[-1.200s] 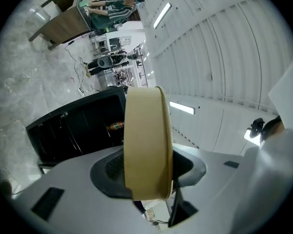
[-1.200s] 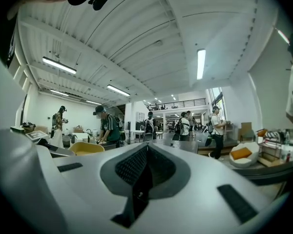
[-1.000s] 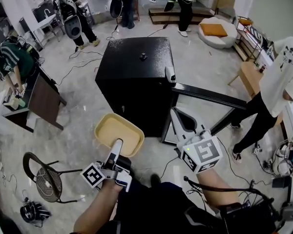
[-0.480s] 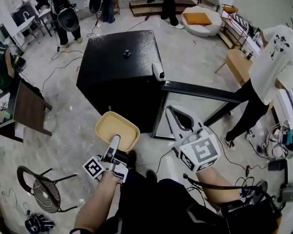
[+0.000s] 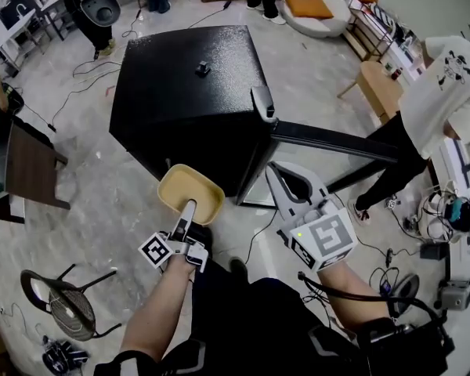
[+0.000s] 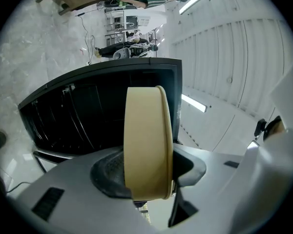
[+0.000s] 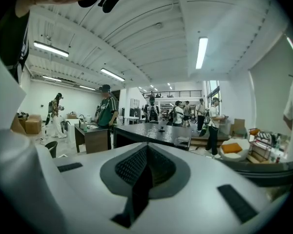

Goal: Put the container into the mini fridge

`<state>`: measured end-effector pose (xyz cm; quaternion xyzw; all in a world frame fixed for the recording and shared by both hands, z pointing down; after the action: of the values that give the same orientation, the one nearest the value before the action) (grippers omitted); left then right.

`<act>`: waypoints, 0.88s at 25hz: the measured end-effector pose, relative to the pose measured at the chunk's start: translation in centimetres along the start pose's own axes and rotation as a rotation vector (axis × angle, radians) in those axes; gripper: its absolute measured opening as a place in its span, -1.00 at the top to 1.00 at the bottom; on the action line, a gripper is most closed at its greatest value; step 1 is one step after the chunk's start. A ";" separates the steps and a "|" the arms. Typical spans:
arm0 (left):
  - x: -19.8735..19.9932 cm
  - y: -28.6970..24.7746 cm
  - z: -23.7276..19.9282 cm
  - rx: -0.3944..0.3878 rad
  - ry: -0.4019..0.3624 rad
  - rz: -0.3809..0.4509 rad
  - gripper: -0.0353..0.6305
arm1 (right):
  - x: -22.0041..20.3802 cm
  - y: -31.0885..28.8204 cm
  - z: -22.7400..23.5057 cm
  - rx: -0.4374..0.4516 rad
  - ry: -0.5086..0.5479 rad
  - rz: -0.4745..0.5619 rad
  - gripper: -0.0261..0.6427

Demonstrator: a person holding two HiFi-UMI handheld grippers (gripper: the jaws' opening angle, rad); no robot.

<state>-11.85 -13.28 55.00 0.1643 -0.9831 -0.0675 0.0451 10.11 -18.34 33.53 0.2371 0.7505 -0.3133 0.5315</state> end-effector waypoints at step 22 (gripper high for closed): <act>5.4 -7.2 -12.6 0.121 0.069 -0.007 0.25 | -3.3 -4.0 0.6 -0.020 -0.038 -0.132 0.87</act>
<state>-13.29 -23.33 66.76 0.1725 -0.9826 -0.0023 0.0688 8.85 -21.62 37.38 0.1756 0.7574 -0.3446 0.5261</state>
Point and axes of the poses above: the fingertips, and each gripper's own axes: y backward along the fingers, z to its right, x out of its top, the point moved 5 cm from there along y, backward along the fingers, and after that the axes turned 9 degrees about y, right-handed, at the moved point
